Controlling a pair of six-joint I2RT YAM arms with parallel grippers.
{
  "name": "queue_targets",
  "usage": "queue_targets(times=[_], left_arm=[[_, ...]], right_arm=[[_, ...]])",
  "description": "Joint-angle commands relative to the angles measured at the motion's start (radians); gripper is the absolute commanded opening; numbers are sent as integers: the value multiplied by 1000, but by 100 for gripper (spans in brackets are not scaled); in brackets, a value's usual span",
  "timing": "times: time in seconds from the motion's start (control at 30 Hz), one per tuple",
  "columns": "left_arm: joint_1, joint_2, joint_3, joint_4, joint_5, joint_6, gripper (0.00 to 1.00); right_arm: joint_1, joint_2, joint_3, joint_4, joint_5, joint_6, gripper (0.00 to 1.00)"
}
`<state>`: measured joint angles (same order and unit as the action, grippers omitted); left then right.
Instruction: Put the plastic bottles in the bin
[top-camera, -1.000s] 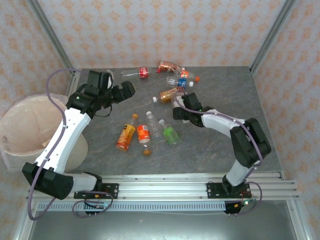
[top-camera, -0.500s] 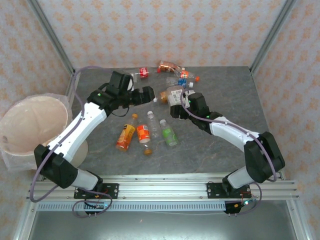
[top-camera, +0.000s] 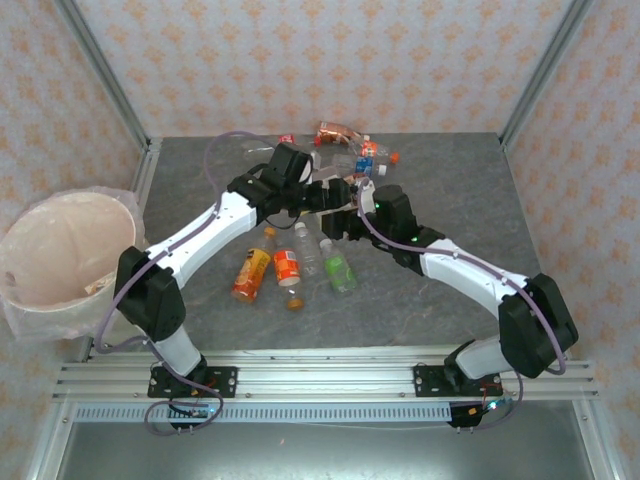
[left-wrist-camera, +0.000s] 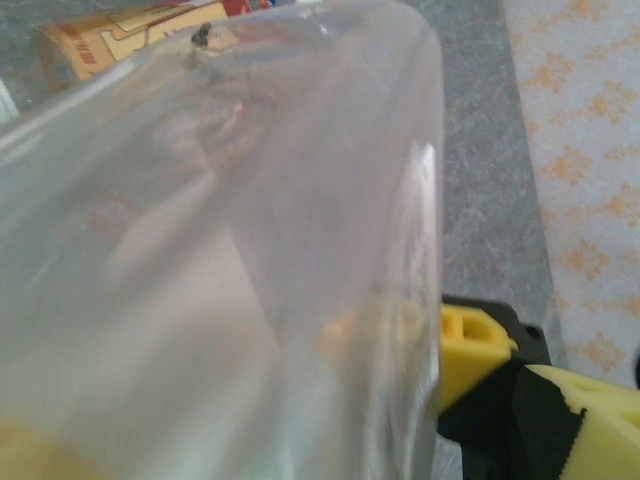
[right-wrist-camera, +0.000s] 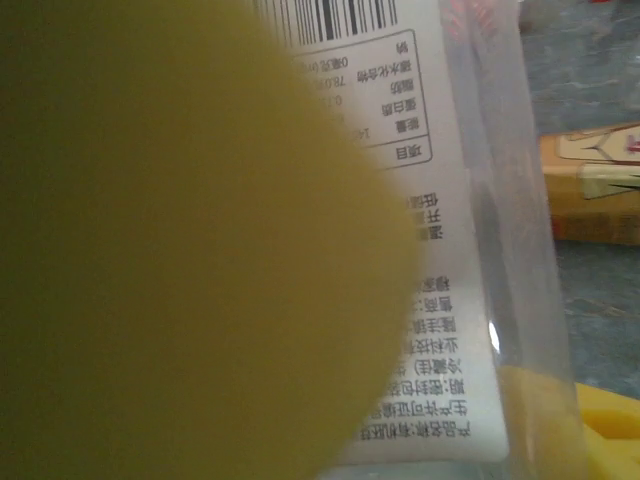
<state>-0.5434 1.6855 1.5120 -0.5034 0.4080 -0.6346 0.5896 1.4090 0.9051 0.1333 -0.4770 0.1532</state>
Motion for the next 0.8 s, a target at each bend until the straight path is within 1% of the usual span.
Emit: queue_targets(times=[0.0,0.07,0.13,0.17,0.27,0.37,0.43,0.47,0.53,0.6,0.7,0.77], left_arm=[[-3,-30,-15,105,-66,-70,100],[-3,-37,-37,148,-66,-79,100],[-1,-41,-48,165,-72,-81,95],[1,-43,-57,182,-65,-84,89],[3,-49,-84,228,-36,-94,69],[3,-43,-83,238,-2,-89,62],[4,-44,-90,263,25,-92,56],[4,-47,-97,280,33,-95,52],[4,-55,-106,294,23,-105,50],[4,-64,-105,282,-13,-108,50],[5,-76,-108,259,-76,-113,50],[7,-87,-110,239,-123,-115,50]], right_arm=[[10,-30,12,84,-65,27,61],[10,-33,12,94,-84,37,61],[11,-37,7,110,-94,49,61],[10,-39,3,119,-96,57,61],[10,-42,0,117,-95,63,62],[11,-51,-13,129,-99,75,63],[10,-53,-22,138,-107,86,69],[10,-52,-21,135,-108,88,74],[10,-57,-24,129,-107,90,83],[10,-65,-30,132,-102,91,94],[11,-89,-46,138,-72,85,100],[10,-108,-61,134,-35,73,99]])
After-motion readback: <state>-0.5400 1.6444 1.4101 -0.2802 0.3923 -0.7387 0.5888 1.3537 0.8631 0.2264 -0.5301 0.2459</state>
